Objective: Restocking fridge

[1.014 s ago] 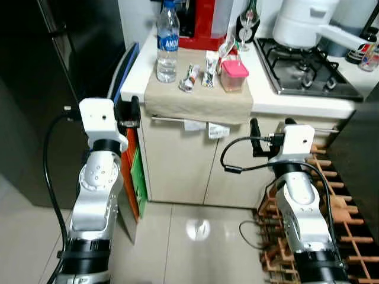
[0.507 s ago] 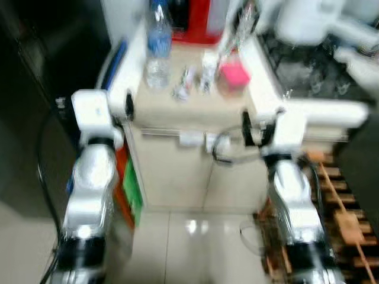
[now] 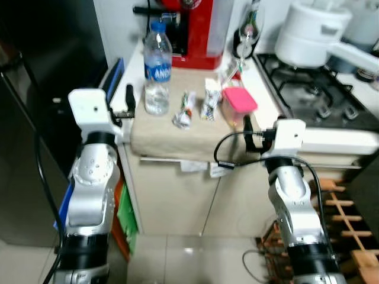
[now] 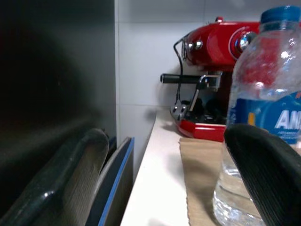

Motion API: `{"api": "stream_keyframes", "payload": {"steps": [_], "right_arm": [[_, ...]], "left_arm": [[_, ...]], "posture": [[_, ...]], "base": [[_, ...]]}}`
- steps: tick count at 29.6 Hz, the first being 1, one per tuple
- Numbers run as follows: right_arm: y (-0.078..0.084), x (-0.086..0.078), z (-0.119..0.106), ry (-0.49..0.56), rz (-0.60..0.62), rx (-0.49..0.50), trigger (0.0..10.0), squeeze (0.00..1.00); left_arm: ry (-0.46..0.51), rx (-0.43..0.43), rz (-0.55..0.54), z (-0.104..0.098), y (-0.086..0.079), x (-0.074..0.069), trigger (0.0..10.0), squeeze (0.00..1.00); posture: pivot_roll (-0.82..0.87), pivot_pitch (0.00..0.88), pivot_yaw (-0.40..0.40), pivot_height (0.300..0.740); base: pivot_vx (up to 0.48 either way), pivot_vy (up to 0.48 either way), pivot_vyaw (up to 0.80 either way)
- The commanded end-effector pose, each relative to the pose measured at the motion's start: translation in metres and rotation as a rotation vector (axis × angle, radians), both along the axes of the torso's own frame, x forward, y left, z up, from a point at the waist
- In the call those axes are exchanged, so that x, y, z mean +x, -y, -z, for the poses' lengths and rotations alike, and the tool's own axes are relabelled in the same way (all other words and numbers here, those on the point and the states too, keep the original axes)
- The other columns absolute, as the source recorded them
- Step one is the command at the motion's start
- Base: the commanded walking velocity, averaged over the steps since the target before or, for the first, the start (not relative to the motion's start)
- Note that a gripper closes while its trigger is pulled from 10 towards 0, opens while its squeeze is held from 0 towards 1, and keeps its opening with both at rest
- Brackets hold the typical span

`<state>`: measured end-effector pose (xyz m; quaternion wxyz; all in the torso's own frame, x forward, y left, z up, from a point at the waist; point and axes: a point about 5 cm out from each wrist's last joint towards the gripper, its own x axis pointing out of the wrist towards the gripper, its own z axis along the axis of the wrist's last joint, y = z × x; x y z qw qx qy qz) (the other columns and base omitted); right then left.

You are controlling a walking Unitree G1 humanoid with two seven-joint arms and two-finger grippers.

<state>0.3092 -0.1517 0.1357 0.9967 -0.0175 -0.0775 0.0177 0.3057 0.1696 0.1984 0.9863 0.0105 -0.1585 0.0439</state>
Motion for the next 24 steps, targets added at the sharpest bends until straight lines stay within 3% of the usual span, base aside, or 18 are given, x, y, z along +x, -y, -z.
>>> {"api": "stream_keyframes", "payload": {"steps": [1,10,24], "right_arm": [[0.005,0.001,-0.01,0.021,0.004,-0.026,10.0,0.0],[0.001,0.014,-0.029,0.007,-0.014,-0.019,10.0,0.0],[0.001,0.018,-0.013,-0.08,0.012,-0.009,10.0,0.0]], "left_arm": [[0.024,-0.01,0.029,-0.005,0.008,0.0,10.0,0.0],[0.049,0.008,0.059,-0.017,0.005,-0.006,10.0,0.0],[-0.018,0.056,0.058,-0.012,-0.006,-0.023,10.0,0.0]], "posture": [[-0.03,0.0,-0.011,0.74],[0.0,0.0,0.015,0.74],[0.06,0.044,0.027,0.74]], "base": [[0.0,0.0,0.0],[0.0,0.0,0.0],[0.0,0.0,0.0]]}}
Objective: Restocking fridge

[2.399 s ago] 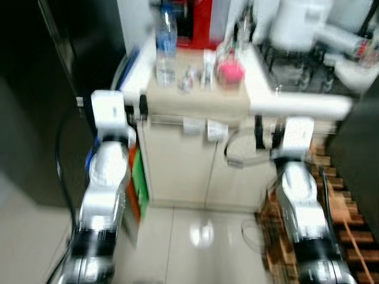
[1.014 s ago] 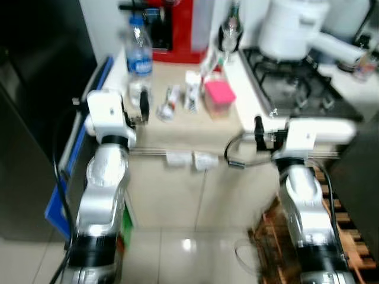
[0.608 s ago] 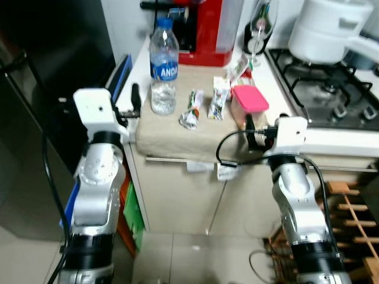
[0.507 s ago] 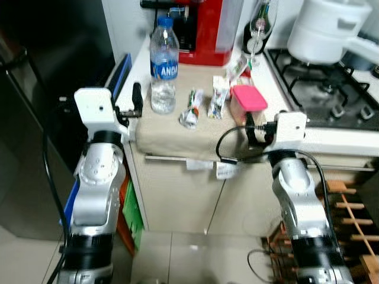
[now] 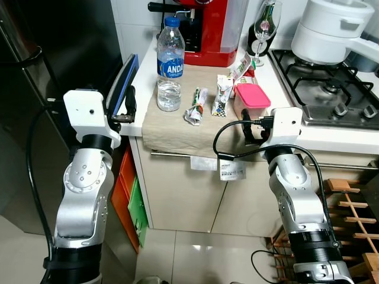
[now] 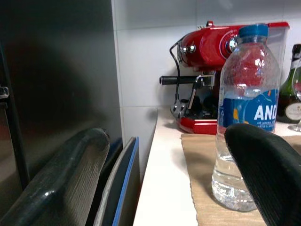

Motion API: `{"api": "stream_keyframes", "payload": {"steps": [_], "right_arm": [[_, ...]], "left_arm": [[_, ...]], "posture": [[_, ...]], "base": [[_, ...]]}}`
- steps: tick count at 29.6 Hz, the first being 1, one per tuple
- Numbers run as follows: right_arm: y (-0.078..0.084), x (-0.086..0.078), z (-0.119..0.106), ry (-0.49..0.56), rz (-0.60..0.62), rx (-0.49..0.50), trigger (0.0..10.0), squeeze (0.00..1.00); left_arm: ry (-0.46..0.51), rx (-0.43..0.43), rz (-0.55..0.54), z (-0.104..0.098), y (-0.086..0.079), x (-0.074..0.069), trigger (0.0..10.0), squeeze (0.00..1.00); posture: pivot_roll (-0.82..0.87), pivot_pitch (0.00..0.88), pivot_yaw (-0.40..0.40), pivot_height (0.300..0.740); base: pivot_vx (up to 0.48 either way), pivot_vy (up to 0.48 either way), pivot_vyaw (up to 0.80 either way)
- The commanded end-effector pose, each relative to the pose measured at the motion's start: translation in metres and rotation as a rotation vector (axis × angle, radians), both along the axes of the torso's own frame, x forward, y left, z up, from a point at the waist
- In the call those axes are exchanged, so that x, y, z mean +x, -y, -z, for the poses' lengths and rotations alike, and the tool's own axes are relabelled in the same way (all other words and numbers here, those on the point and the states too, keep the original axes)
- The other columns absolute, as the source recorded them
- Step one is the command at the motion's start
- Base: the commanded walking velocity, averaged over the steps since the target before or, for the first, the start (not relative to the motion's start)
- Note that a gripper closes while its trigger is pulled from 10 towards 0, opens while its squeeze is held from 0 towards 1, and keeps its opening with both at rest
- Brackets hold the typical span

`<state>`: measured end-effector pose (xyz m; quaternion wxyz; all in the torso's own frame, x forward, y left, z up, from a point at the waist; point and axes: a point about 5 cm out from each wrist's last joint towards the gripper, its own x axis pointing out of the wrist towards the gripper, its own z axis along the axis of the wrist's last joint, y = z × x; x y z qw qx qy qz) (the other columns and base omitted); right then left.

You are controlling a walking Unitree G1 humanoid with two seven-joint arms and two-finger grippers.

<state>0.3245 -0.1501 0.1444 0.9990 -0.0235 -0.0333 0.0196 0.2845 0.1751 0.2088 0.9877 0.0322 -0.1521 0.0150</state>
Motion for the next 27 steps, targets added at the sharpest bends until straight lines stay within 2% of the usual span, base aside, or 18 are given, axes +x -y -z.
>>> {"api": "stream_keyframes", "payload": {"steps": [1,7,17,27], "right_arm": [[0.003,0.005,-0.005,0.009,0.015,0.006,10.0,0.0],[0.005,0.014,-0.006,0.009,0.023,0.01,10.0,0.0],[-0.002,0.029,-0.009,-0.008,-0.003,0.041,10.0,0.0],[-0.005,0.04,-0.003,-0.042,0.025,0.057,10.0,0.0]], "left_arm": [[-0.008,0.009,0.008,-0.002,-0.002,-0.004,10.0,0.0],[-0.023,0.021,0.003,-0.002,-0.004,-0.009,10.0,0.0],[-0.047,0.022,-0.018,-0.001,-0.007,-0.018,10.0,0.0],[-0.068,0.023,-0.029,0.0,-0.008,-0.021,10.0,0.0]], "posture": [[0.07,0.05,0.028,0.74],[0.09,0.066,0.028,0.74],[0.11,0.102,0.01,0.74],[0.12,0.122,0.011,0.74]], "base": [[0.0,0.0,0.0],[0.0,0.0,0.0],[0.0,0.0,0.0],[0.0,0.0,0.0]]}}
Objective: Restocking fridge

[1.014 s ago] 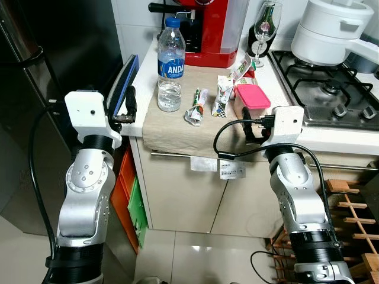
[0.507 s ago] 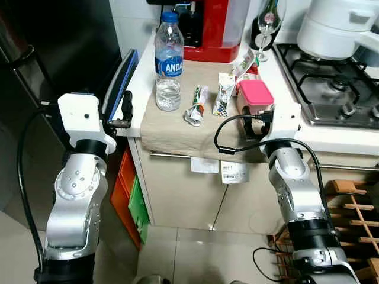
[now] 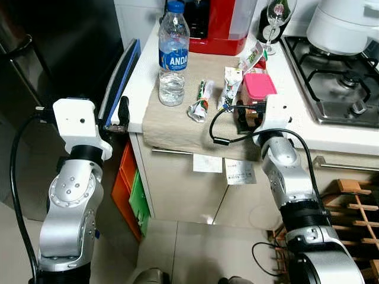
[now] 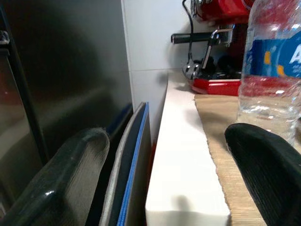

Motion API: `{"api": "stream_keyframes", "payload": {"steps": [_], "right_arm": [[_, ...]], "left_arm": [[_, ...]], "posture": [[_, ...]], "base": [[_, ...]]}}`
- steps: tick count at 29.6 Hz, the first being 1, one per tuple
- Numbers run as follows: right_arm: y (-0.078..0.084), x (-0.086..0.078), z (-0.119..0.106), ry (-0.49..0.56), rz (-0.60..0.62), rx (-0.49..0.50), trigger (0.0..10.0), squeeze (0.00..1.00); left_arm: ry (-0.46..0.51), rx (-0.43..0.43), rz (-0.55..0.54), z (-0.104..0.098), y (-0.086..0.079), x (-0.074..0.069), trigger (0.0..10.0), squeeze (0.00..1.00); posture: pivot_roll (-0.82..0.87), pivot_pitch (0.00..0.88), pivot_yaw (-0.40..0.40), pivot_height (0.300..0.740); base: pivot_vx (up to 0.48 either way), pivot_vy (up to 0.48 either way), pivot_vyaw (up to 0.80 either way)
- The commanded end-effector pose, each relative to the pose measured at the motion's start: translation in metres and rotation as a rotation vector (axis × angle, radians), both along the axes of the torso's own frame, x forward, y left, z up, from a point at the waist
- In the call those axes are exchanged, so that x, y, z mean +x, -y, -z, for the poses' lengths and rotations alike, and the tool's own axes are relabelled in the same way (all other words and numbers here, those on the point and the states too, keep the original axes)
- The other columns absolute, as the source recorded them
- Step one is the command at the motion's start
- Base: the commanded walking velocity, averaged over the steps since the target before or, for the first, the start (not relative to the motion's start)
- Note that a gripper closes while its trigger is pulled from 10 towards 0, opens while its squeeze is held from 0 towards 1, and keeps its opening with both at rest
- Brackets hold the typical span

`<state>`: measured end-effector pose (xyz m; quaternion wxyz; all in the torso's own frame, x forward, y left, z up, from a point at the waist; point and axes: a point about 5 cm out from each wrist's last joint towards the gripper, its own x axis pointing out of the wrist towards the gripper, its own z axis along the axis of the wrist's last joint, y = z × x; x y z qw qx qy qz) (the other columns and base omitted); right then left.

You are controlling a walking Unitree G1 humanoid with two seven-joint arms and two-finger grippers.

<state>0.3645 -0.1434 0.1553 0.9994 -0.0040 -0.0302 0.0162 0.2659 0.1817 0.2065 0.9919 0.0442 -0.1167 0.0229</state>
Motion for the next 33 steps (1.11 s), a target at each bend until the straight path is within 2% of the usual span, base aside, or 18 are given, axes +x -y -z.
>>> {"api": "stream_keyframes", "payload": {"steps": [1,3,4,5,6,18,21,25,26,27,28,33], "right_arm": [[0.002,0.001,0.009,-0.043,0.024,0.023,10.0,0.0],[0.0,0.006,0.016,-0.09,0.038,0.064,10.0,0.0],[0.0,0.008,0.018,-0.098,0.042,0.073,10.0,0.24],[-0.001,0.009,0.018,-0.103,0.042,0.082,10.0,0.24],[-0.004,0.011,0.017,-0.101,0.035,0.083,10.0,1.0],[-0.006,0.017,0.015,-0.103,0.027,0.076,10.0,1.0],[-0.007,0.019,0.014,-0.093,0.017,0.076,10.0,1.0],[-0.004,0.019,0.014,-0.095,0.033,0.056,10.0,1.0],[-0.002,0.019,0.016,-0.101,0.038,0.052,10.0,0.95],[0.0,0.019,0.016,-0.104,0.039,0.055,4.8,0.61],[-0.001,0.019,0.016,-0.102,0.035,0.057,0.0,0.0],[-0.001,0.02,0.016,-0.101,0.029,0.06,0.0,0.0]], "left_arm": [[0.002,0.004,-0.006,-0.002,-0.001,-0.003,10.0,0.0],[-0.001,0.003,0.003,-0.003,0.001,0.0,10.0,0.0],[-0.002,0.003,0.007,-0.003,0.002,0.001,10.0,0.0],[-0.002,0.004,0.009,-0.003,0.002,0.001,10.0,0.0],[0.0,0.006,0.018,-0.004,0.003,0.002,10.0,0.0],[-0.003,0.008,0.033,-0.003,0.006,0.009,10.0,0.0],[0.007,-0.006,0.062,-0.004,0.014,0.019,10.0,0.0],[0.01,-0.012,0.077,-0.004,0.019,0.023,10.0,0.0],[0.01,-0.014,0.081,-0.003,0.02,0.024,10.0,0.0],[0.011,-0.015,0.083,-0.003,0.021,0.025,10.0,0.0],[0.012,-0.016,0.084,-0.004,0.021,0.025,10.0,0.0],[0.015,-0.018,0.081,-0.003,0.02,0.027,10.0,0.0]], "posture": [[0.12,0.122,0.011,0.74],[0.11,0.122,0.019,0.74],[0.11,0.122,0.019,0.74],[0.11,0.122,0.025,0.74],[0.11,0.122,0.025,0.74],[0.1,0.094,0.033,0.74],[0.06,0.058,0.043,0.74],[0.05,0.054,0.044,0.74],[0.05,0.052,0.044,0.74],[0.05,0.05,0.042,0.74],[0.05,0.05,0.042,0.74],[0.06,0.034,0.035,0.74]], "base": [[0.0,0.0,0.0],[0.0,0.0,0.0],[0.0,0.0,0.0],[0.0,0.0,0.0],[0.0,0.0,0.0],[0.0,0.0,0.0],[0.0,0.0,0.0],[0.0,0.0,0.0],[0.0,0.0,0.0],[0.0,0.0,0.0],[0.0,0.0,0.0],[0.0,0.0,0.0]]}}
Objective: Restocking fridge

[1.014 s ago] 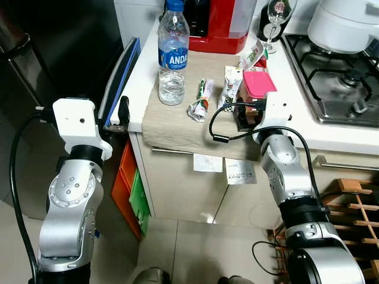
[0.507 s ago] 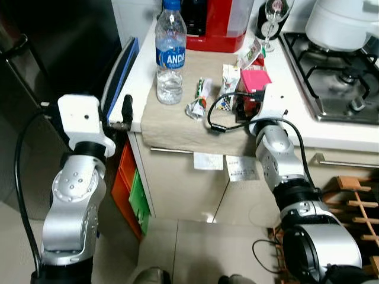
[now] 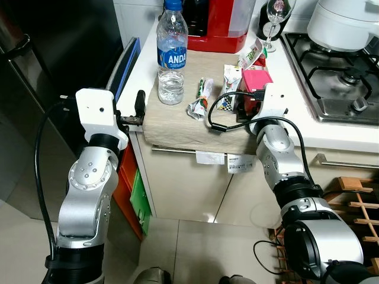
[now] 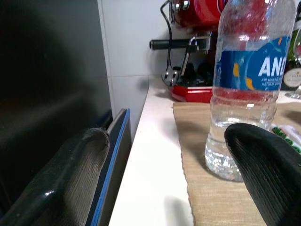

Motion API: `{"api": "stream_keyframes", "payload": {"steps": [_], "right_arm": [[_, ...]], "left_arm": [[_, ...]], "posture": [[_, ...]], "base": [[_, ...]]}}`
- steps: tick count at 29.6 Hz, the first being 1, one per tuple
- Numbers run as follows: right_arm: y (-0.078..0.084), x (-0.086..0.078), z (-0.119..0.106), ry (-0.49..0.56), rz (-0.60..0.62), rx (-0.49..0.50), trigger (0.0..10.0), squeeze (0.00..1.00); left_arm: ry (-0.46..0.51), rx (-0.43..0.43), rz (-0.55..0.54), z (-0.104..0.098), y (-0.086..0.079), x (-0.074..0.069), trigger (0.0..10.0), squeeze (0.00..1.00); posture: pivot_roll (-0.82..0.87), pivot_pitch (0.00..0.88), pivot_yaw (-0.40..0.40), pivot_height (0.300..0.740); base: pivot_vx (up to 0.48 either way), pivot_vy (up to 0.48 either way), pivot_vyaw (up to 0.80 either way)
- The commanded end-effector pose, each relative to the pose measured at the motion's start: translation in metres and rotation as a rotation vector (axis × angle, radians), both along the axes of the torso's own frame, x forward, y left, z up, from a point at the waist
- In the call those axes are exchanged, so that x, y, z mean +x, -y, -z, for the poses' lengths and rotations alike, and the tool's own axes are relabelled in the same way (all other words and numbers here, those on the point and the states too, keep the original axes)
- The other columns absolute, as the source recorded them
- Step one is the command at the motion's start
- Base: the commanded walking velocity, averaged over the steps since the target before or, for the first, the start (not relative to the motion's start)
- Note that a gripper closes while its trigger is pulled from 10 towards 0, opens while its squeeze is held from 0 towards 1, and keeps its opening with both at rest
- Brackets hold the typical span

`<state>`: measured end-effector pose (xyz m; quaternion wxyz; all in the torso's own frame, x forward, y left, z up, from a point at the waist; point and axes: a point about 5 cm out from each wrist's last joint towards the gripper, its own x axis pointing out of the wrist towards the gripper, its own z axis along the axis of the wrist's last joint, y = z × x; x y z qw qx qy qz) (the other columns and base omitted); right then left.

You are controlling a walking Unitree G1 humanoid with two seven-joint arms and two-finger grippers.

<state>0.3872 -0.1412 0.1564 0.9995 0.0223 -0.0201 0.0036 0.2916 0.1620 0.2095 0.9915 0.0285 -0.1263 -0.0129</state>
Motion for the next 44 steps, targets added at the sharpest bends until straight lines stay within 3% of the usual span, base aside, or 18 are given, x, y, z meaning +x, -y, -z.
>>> {"api": "stream_keyframes", "payload": {"steps": [1,8,15,18,19,23,25,27,30,32,38,39,44], "right_arm": [[0.002,-0.003,0.017,-0.081,0.002,0.008,0.0,0.0],[0.006,0.0,0.01,-0.063,0.0,-0.003,0.0,0.0],[0.01,0.001,-0.002,0.004,0.006,-0.029,0.0,0.0],[0.011,-0.005,-0.026,0.172,0.003,-0.047,0.0,0.0],[0.011,-0.005,-0.026,0.172,0.003,-0.047,0.0,0.0],[0.013,-0.017,-0.036,0.267,0.008,-0.07,0.0,0.0],[0.016,-0.034,-0.034,0.318,0.023,-0.089,0.0,0.0],[0.016,-0.034,-0.034,0.318,0.023,-0.089,0.0,0.0],[0.023,-0.057,-0.026,0.354,0.068,-0.122,0.0,0.0],[0.028,-0.072,-0.019,0.361,0.094,-0.159,0.0,0.0],[0.033,-0.085,0.005,0.264,0.105,-0.15,0.0,0.0],[0.032,-0.084,0.006,0.254,0.088,-0.143,9.4,0.0],[0.029,-0.083,0.001,0.261,0.07,-0.162,10.0,0.0]], "left_arm": [[0.0,0.003,0.004,0.0,0.001,0.002,10.0,0.0],[-0.1,-0.017,0.045,0.02,0.011,0.013,10.0,0.0],[-0.128,-0.034,0.016,0.027,0.014,0.024,10.0,0.0],[-0.098,-0.032,0.023,0.025,0.018,0.025,10.0,0.0],[-0.098,-0.032,0.023,0.025,0.018,0.025,10.0,0.0],[-0.09,-0.021,0.023,0.028,0.018,0.025,10.0,0.0],[-0.079,-0.007,0.025,0.028,0.016,0.024,10.0,0.0],[-0.079,-0.007,0.025,0.028,0.016,0.024,10.0,0.0],[-0.075,-0.013,0.038,0.032,0.016,0.023,10.0,0.0],[-0.066,-0.015,0.061,0.032,0.019,0.021,10.0,0.0],[-0.052,-0.013,0.061,0.031,0.021,0.023,10.0,0.0],[-0.049,-0.011,0.056,0.031,0.021,0.024,10.0,0.0],[-0.042,-0.007,0.049,0.031,0.022,0.025,10.0,0.0]], "posture": [[0.06,0.032,0.034,0.74],[0.0,0.0,0.047,0.74],[-0.03,0.0,0.041,0.74],[-0.03,0.0,0.019,0.74],[-0.03,0.0,0.019,0.74],[-0.03,0.0,0.001,0.74],[-0.02,0.0,-0.017,0.74],[-0.02,0.0,-0.017,0.74],[-0.03,0.0,-0.014,0.74],[-0.03,0.0,-0.012,0.74],[-0.03,0.0,-0.003,0.74],[-0.03,0.0,-0.005,0.74],[-0.02,0.0,-0.013,0.74]], "base": [[0.0,0.0,0.0],[0.0,0.0,0.0],[0.0,0.0,0.0],[0.0,0.0,0.0],[0.0,0.0,0.0],[0.0,0.0,0.0],[0.0,0.0,0.0],[0.0,0.0,0.0],[0.0,0.0,0.0],[0.0,0.0,0.0],[-0.047,0.0,0.0],[-0.319,0.0,0.0],[-0.348,0.0,0.0]]}}
